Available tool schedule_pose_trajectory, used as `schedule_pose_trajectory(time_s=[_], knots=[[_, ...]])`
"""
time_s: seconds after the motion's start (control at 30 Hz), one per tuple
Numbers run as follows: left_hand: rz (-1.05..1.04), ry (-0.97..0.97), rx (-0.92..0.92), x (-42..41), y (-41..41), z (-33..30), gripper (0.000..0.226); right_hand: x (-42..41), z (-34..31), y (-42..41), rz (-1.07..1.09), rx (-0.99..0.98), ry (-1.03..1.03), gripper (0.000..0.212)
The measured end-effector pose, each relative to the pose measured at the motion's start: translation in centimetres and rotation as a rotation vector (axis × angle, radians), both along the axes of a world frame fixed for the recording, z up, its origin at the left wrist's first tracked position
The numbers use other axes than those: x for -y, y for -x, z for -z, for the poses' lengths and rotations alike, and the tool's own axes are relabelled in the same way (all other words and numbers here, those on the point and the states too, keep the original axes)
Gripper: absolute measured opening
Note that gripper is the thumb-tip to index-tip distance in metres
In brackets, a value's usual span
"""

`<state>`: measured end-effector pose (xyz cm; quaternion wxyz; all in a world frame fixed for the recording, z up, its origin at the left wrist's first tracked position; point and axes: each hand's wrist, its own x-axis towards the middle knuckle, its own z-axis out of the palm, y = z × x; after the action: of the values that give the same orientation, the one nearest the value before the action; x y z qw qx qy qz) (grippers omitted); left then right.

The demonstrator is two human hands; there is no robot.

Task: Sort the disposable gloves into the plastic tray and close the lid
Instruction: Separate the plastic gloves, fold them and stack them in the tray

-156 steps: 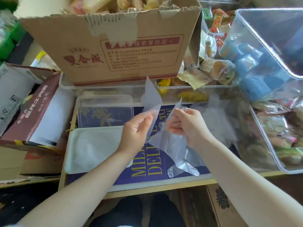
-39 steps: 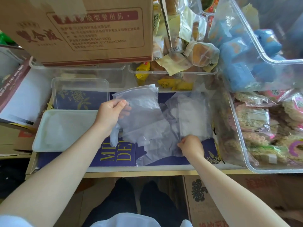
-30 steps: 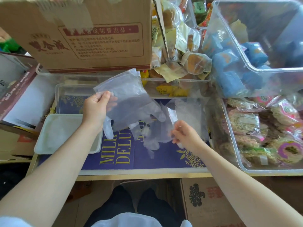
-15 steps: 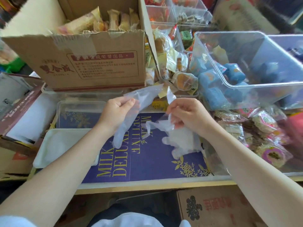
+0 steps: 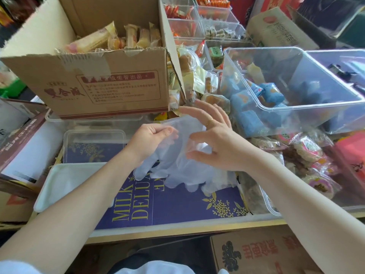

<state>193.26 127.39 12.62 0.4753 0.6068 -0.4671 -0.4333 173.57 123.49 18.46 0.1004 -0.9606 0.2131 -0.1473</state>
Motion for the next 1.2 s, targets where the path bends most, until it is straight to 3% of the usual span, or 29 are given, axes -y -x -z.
schedule_pose_trajectory(time_s=[0.1, 0.2, 0.4, 0.5, 0.57, 0.7, 0.87, 0.93, 1.07, 1.2], knots=[[0.037, -0.032, 0.000, 0.1, 0.8, 0.1, 0.016, 0.0, -0.3, -0.2, -0.096, 0.083, -0.171, 0.031], [0.146, -0.096, -0.032, -0.3, 1.7, -0.4, 0.015, 0.3, -0.5, -0.5, -0.087, 0.044, -0.349, 0.023], [0.361, -0.189, -0.037, -1.5, 3.3, -2.2, 0.035, 1.1, 0.4, -0.2, -0.081, -0.020, -0.383, 0.017], [0.416, -0.185, -0.029, -1.8, 3.3, -2.0, 0.041, 0.9, 1.5, 0.1, -0.042, 0.068, -0.288, 0.026], [0.455, -0.148, -0.038, -1.9, 3.3, -1.9, 0.030, 0.9, 2.1, 0.2, 0.051, 0.110, -0.237, 0.026], [0.414, -0.112, -0.157, -2.2, 3.3, -1.0, 0.012, 0.9, 1.9, 0.3, 0.093, 0.089, -0.361, 0.022], [0.352, -0.150, -0.183, -2.7, 3.6, -0.6, 0.029, 1.2, 1.5, 0.7, 0.113, 0.089, -0.447, 0.021], [0.310, -0.138, -0.111, -2.9, 3.3, -0.3, 0.033, 1.3, 1.7, 0.9, 0.148, 0.102, -0.466, 0.023], [0.338, -0.157, -0.127, -3.6, 2.7, 0.9, 0.063, 1.6, 2.1, 1.0, 0.203, 0.209, -0.486, 0.040], [0.488, -0.052, 0.275, -4.1, 1.5, 2.1, 0.075, 2.1, 2.1, 1.1, 0.250, 0.279, -0.600, 0.034]])
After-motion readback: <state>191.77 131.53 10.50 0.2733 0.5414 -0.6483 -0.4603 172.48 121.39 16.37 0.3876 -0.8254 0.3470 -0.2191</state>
